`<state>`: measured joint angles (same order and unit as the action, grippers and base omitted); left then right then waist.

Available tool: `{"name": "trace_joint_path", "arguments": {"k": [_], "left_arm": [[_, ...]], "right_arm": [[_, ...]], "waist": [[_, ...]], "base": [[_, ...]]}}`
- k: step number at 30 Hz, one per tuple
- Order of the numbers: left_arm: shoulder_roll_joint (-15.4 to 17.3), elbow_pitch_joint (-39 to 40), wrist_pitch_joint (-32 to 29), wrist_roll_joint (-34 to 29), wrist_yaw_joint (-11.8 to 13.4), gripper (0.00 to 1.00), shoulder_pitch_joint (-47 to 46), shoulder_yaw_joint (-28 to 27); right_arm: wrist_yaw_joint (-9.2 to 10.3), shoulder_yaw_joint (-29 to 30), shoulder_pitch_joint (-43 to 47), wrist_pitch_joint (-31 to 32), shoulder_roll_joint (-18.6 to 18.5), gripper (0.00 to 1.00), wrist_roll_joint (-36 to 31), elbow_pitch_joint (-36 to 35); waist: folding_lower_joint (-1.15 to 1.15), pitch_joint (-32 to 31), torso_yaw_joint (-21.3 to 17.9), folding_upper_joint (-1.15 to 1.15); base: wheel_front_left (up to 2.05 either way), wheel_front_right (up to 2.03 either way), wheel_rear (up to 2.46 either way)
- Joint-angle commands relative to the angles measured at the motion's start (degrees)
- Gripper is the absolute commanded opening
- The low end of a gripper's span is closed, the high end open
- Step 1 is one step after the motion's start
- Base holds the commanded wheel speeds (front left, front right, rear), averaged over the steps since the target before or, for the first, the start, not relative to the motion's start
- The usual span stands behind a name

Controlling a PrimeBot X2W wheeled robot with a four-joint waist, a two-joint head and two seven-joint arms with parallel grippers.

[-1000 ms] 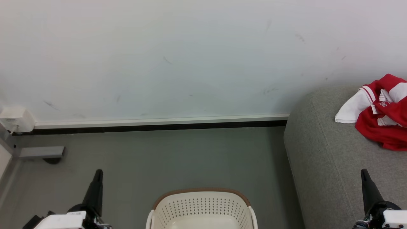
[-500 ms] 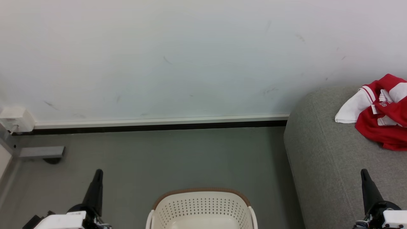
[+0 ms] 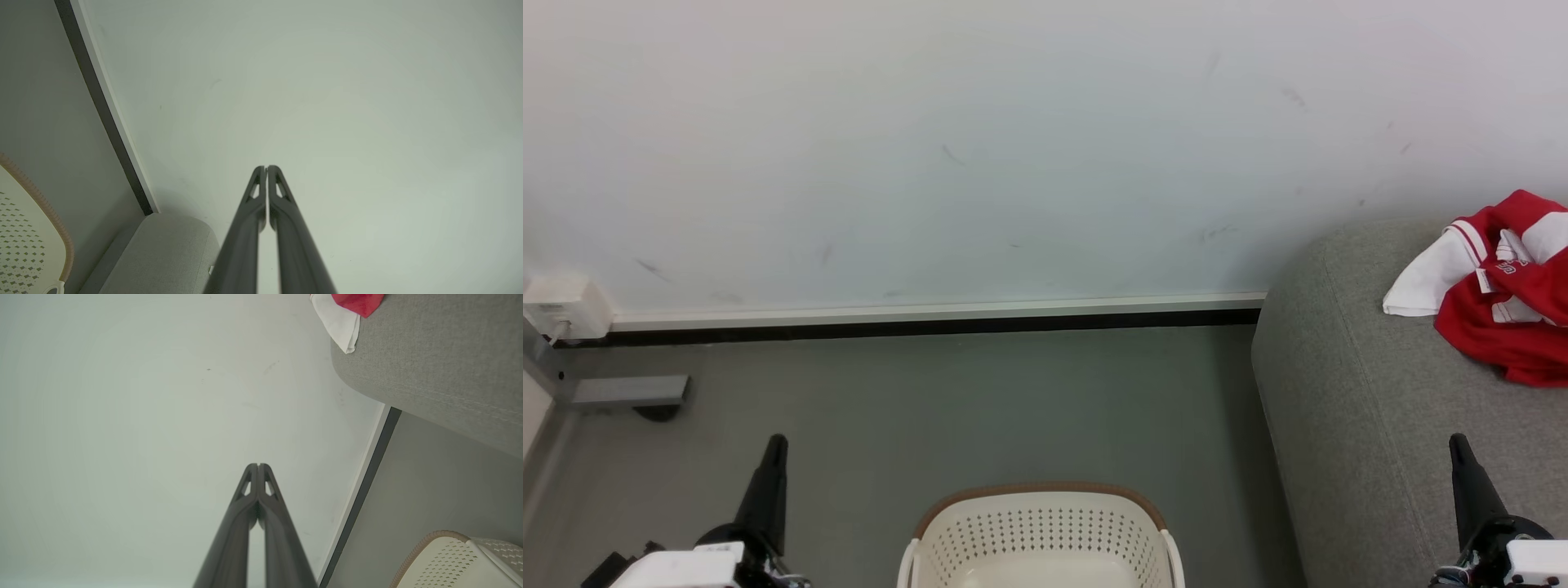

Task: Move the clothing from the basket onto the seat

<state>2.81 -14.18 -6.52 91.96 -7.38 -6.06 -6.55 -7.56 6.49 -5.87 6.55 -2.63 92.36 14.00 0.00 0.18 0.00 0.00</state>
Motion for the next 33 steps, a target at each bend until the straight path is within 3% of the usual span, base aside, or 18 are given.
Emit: {"name": "trace_joint_path", "arguments": {"k": [1,33], "left_arm": [[0.1,0.2,-0.2,0.8,-0.3,0.0,-0.4,-0.1],[0.1,0.2,-0.2,0.8,-0.3,0.0,-0.4,-0.1]], "right_arm": [[0.14,0.1,-0.8,0.2,-0.5,0.0,0.1,0.1],[0.14,0.1,-0.8,0.2,-0.5,0.0,0.1,0.1]], "waist": [[0.0,0.0,0.0,0.0],[0.0,0.0,0.0,0.0]], "base": [[0.0,0.0,0.0],[0.0,0.0,0.0]]}}
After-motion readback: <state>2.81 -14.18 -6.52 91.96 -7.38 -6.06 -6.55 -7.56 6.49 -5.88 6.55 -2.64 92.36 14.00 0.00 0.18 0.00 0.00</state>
